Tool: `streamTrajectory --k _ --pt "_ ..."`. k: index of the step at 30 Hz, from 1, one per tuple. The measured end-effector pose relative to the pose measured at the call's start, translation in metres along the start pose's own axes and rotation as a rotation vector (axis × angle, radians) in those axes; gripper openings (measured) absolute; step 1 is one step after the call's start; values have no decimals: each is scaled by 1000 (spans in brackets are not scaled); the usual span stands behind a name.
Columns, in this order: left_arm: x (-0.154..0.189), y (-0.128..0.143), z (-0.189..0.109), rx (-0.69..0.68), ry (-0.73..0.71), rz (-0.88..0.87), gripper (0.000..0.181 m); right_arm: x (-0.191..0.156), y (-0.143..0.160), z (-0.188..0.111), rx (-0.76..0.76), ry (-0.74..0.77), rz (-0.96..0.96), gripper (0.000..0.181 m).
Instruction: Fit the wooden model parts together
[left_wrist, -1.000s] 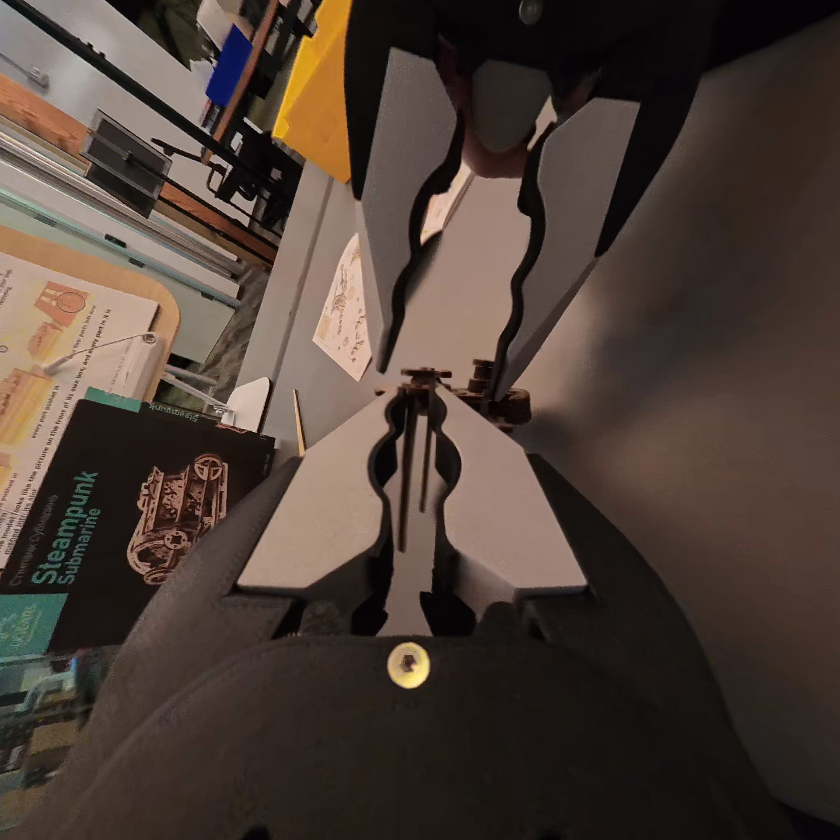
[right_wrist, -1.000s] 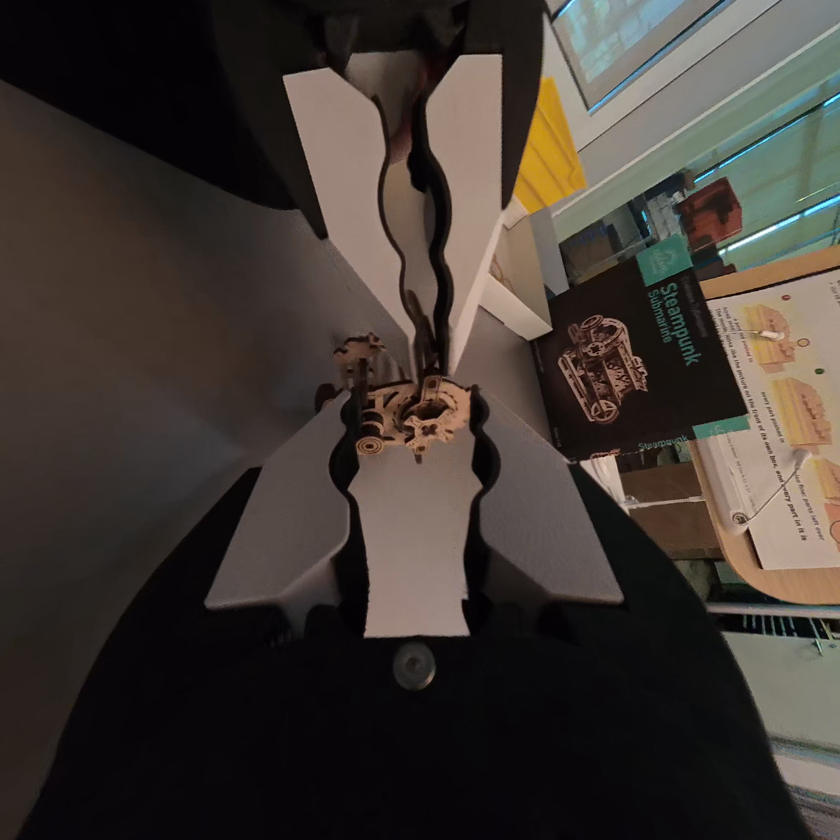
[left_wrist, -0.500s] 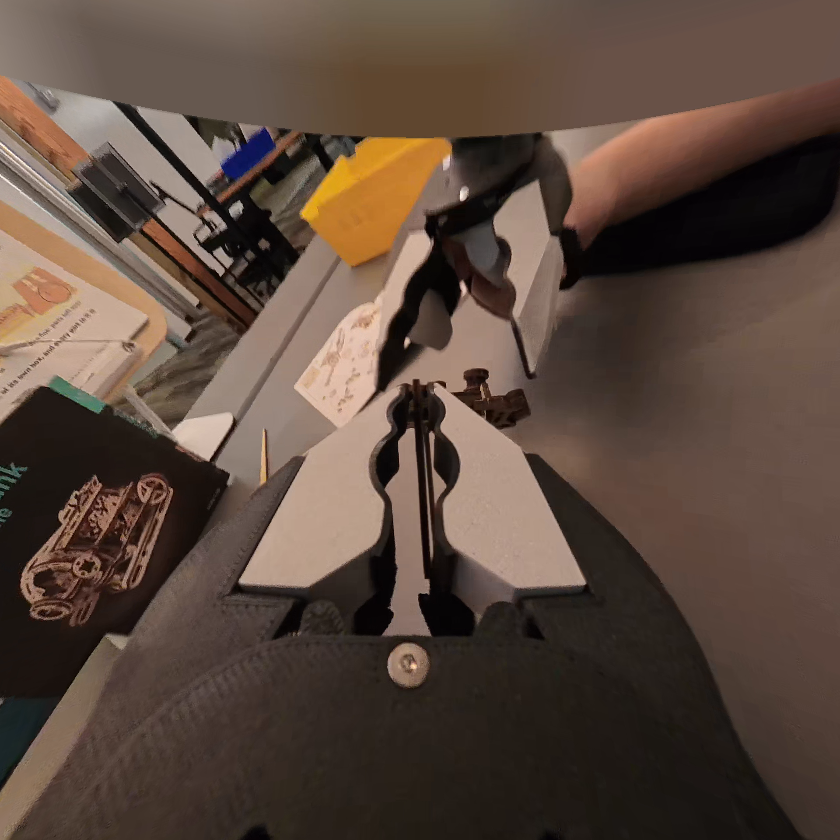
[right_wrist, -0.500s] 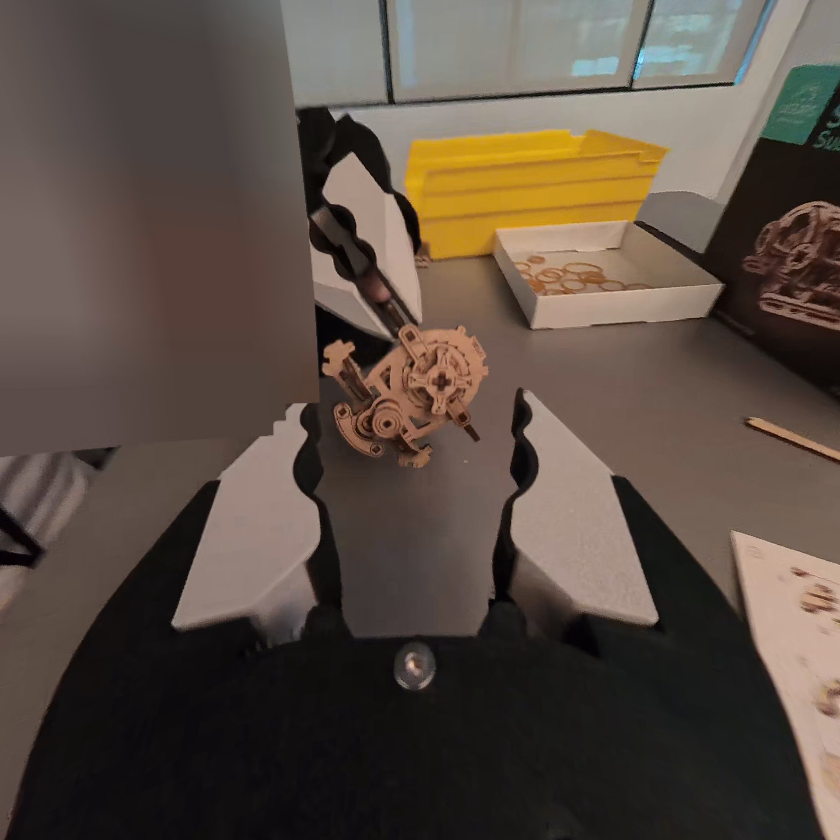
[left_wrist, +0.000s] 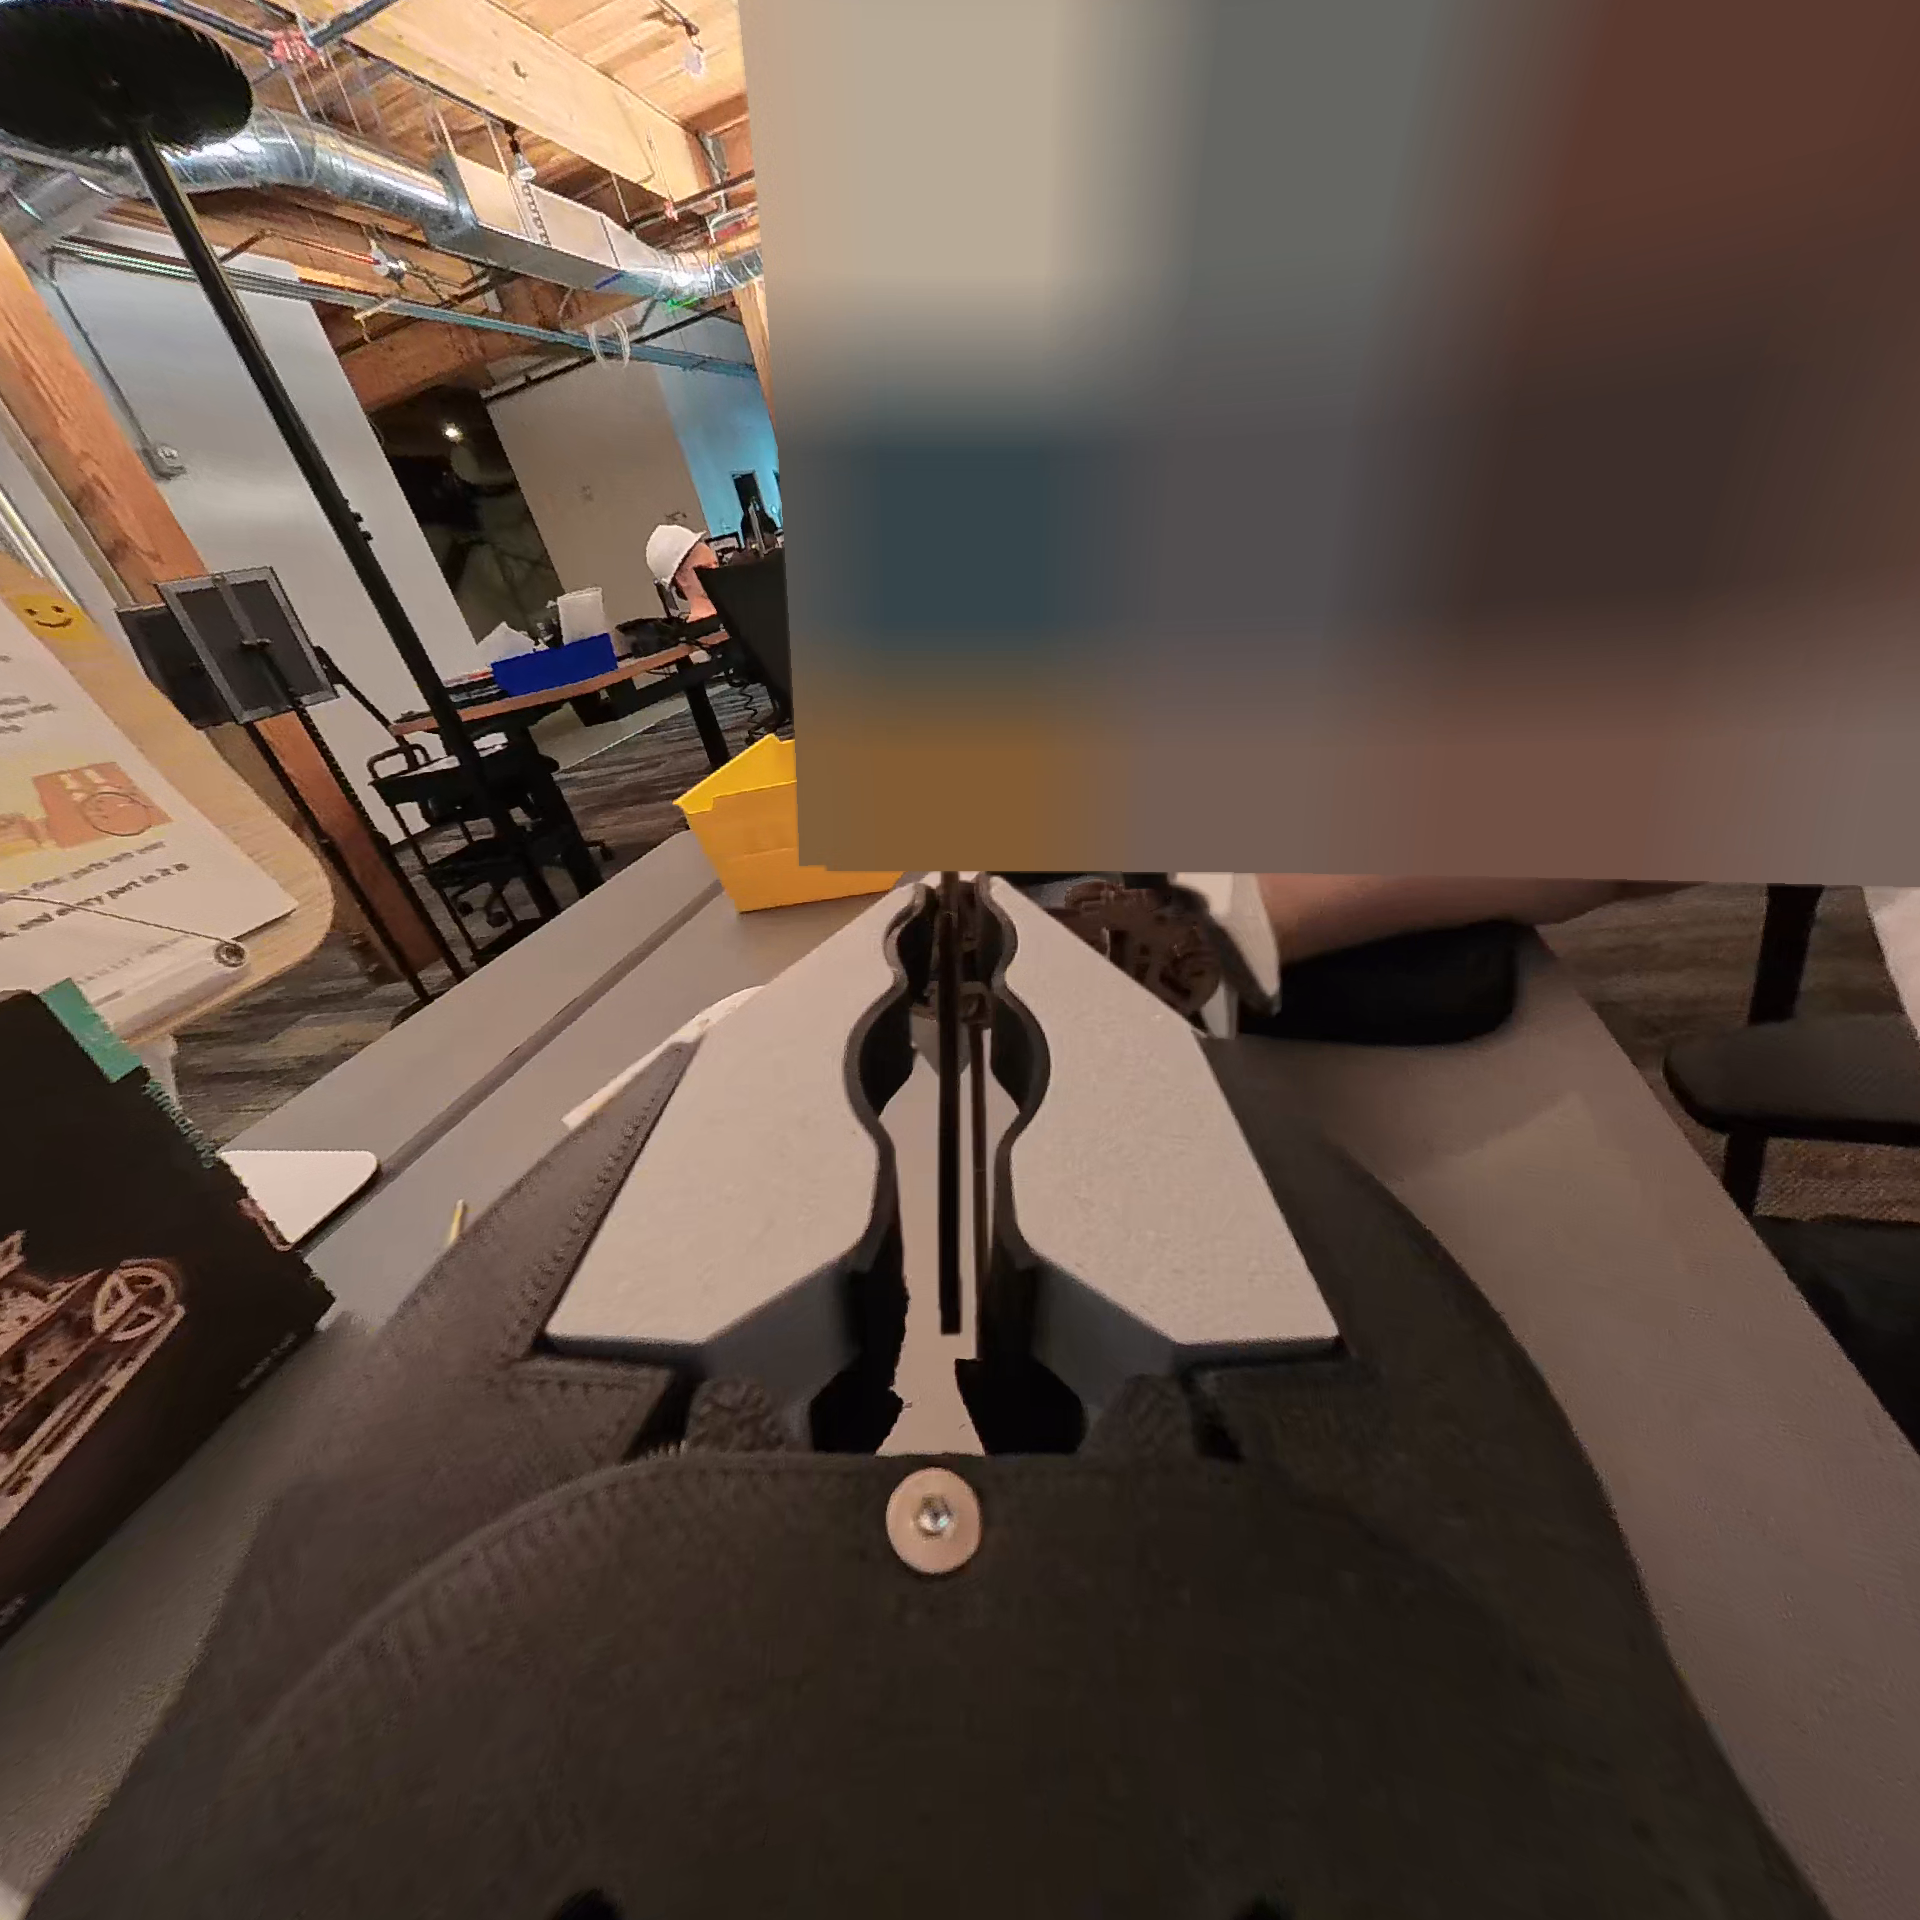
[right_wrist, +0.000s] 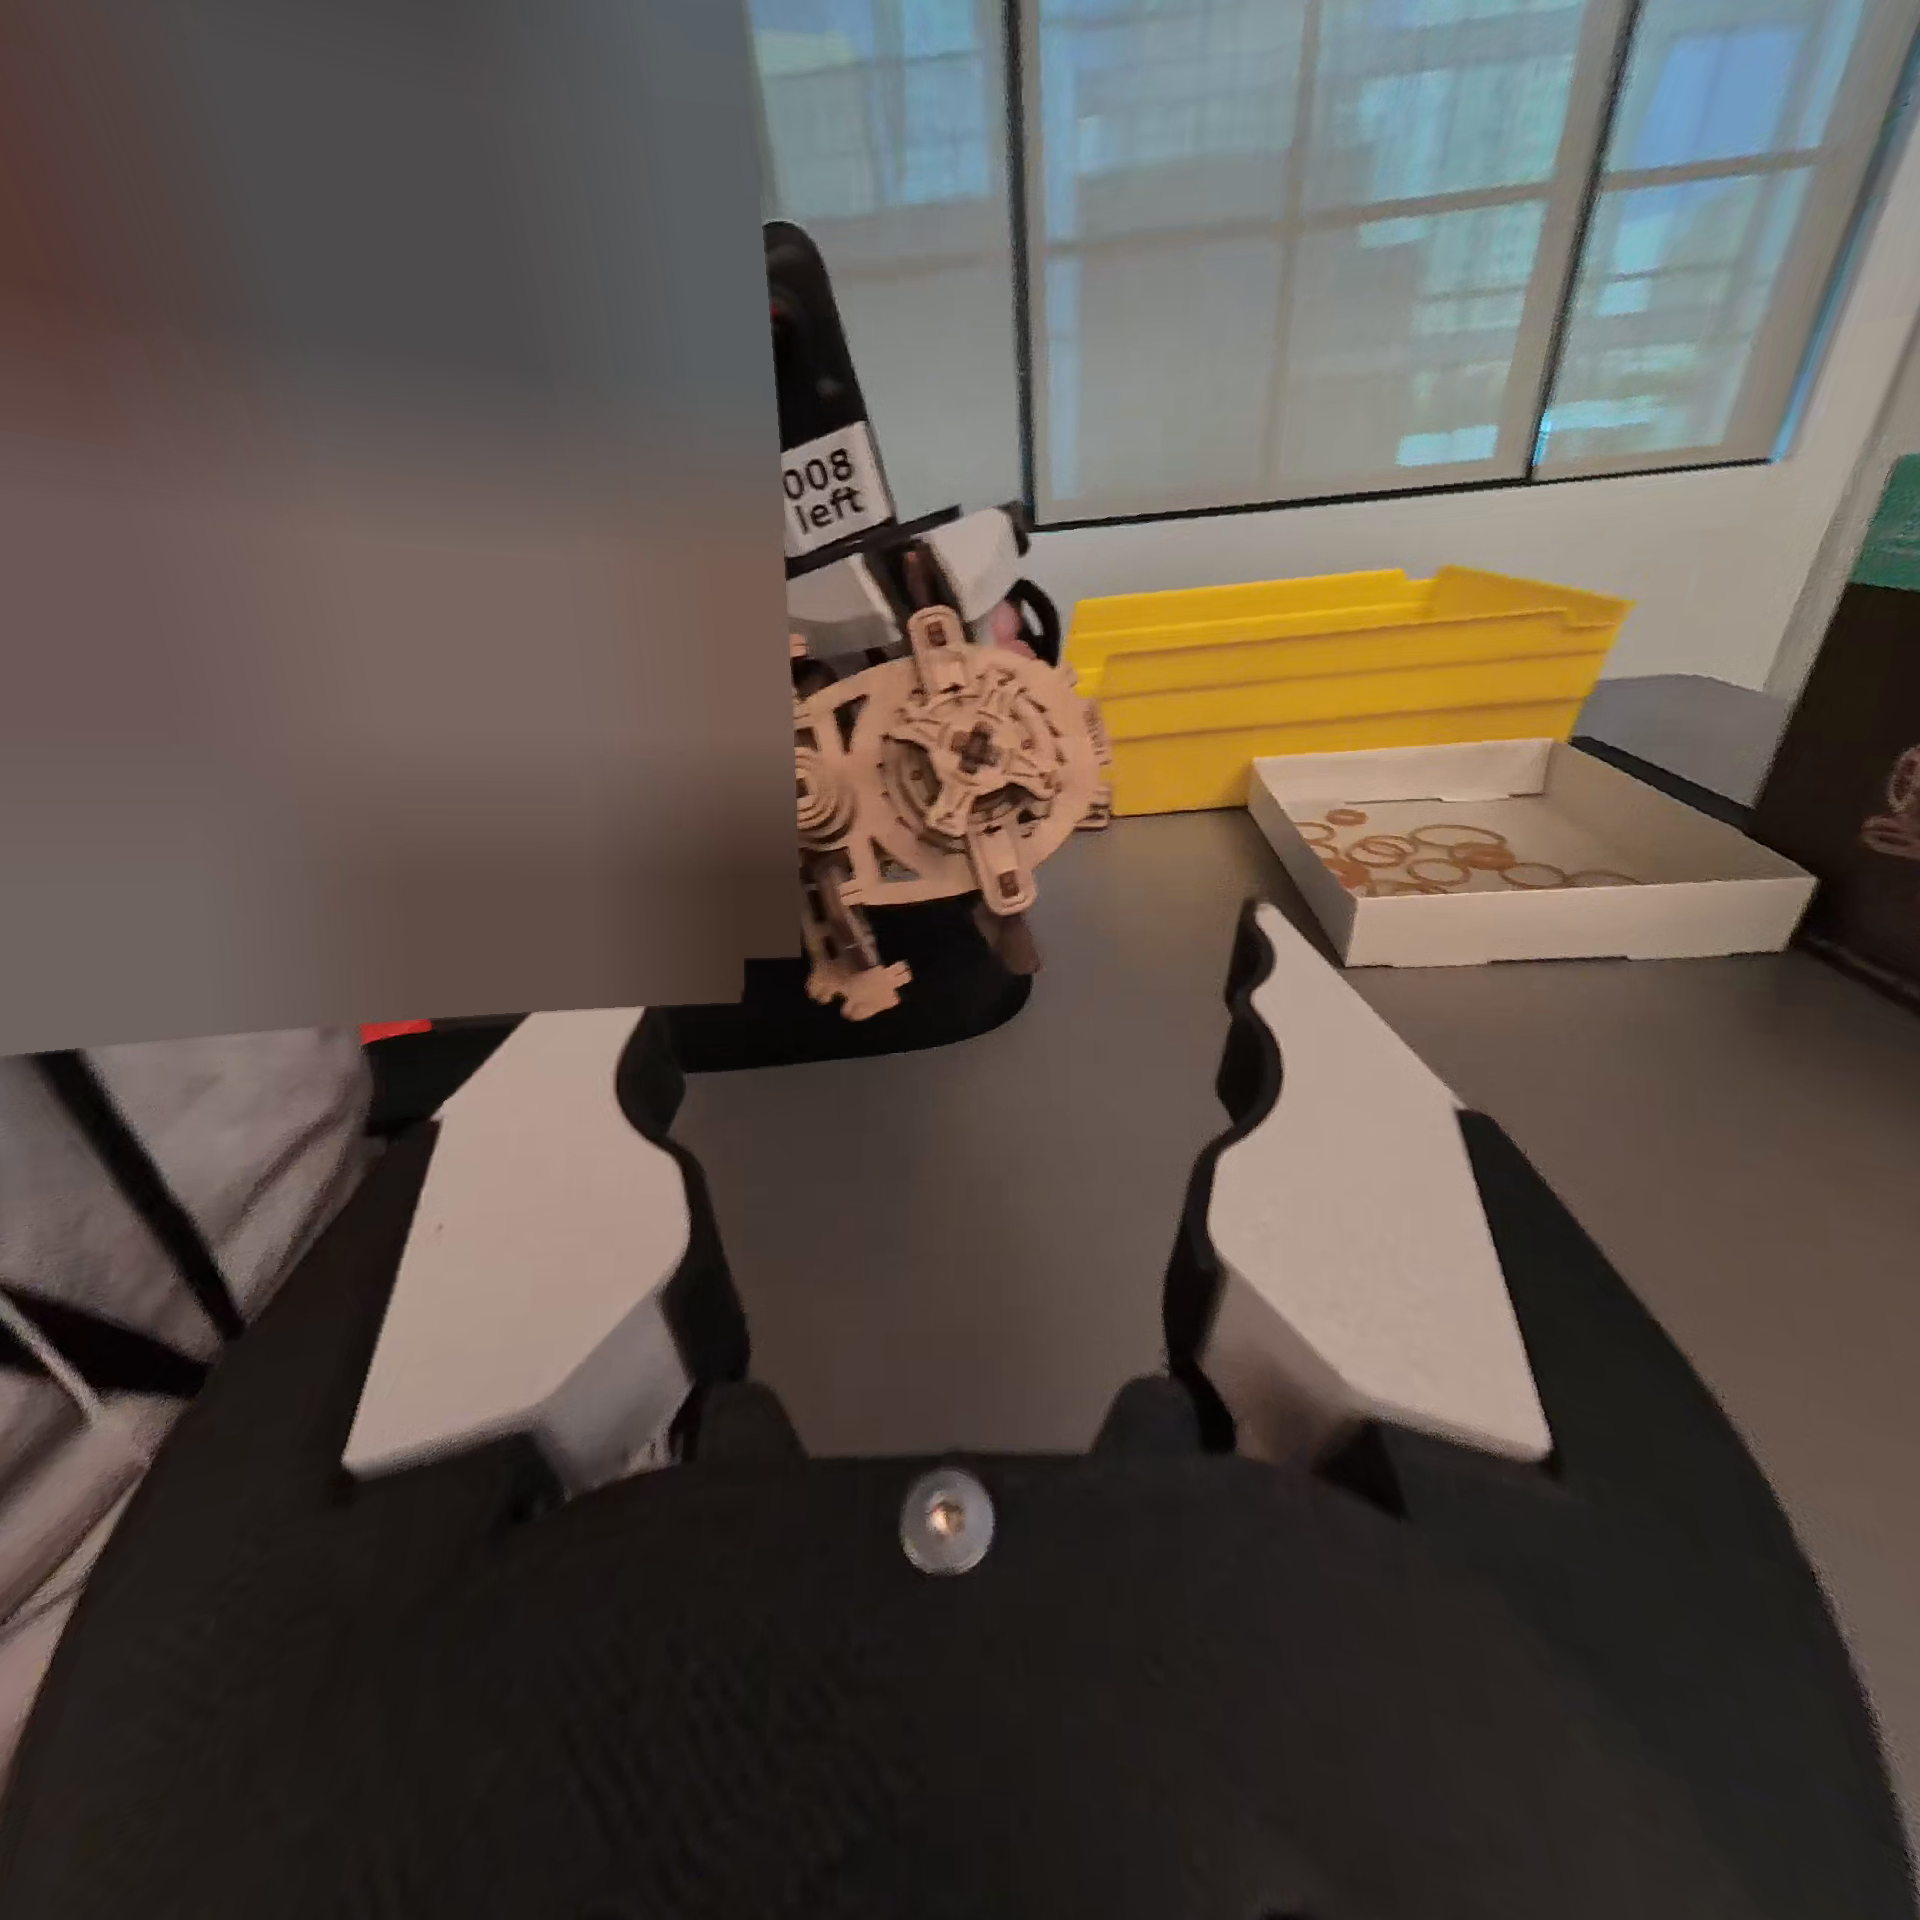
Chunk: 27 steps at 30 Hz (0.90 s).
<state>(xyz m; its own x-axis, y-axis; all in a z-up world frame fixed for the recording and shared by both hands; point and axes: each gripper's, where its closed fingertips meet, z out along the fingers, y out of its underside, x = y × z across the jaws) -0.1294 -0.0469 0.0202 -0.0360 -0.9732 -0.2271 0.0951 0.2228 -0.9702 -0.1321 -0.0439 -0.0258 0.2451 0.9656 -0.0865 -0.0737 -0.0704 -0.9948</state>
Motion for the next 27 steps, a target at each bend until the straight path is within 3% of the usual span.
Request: streamTrajectory --k 4,6,10,16,17,22,27 --pt "-1 2 2 3 -12 -6 5 2 -1 0 -6 5 1 86" --pt "-4 2 1 11 -16 -19 5 -7 0 -1 -18 -50 11 61" --pt "-3 5 1 10 -11 -6 5 -12 -4 4 19 -79 118 79" --pt "-3 10 2 -7 -12 14 5 -4 -6 -1 -8 8 42 68" --pt "-3 9 1 1 -6 10 8 -1 -7 -4 -13 33 12 68" --pt "-14 14 -4 -70 1 -32 55 24 3 -15 -154 254 -207 68" --pt "-14 43 1 -302 -69 176 68 27 24 -8 -360 370 -455 69"
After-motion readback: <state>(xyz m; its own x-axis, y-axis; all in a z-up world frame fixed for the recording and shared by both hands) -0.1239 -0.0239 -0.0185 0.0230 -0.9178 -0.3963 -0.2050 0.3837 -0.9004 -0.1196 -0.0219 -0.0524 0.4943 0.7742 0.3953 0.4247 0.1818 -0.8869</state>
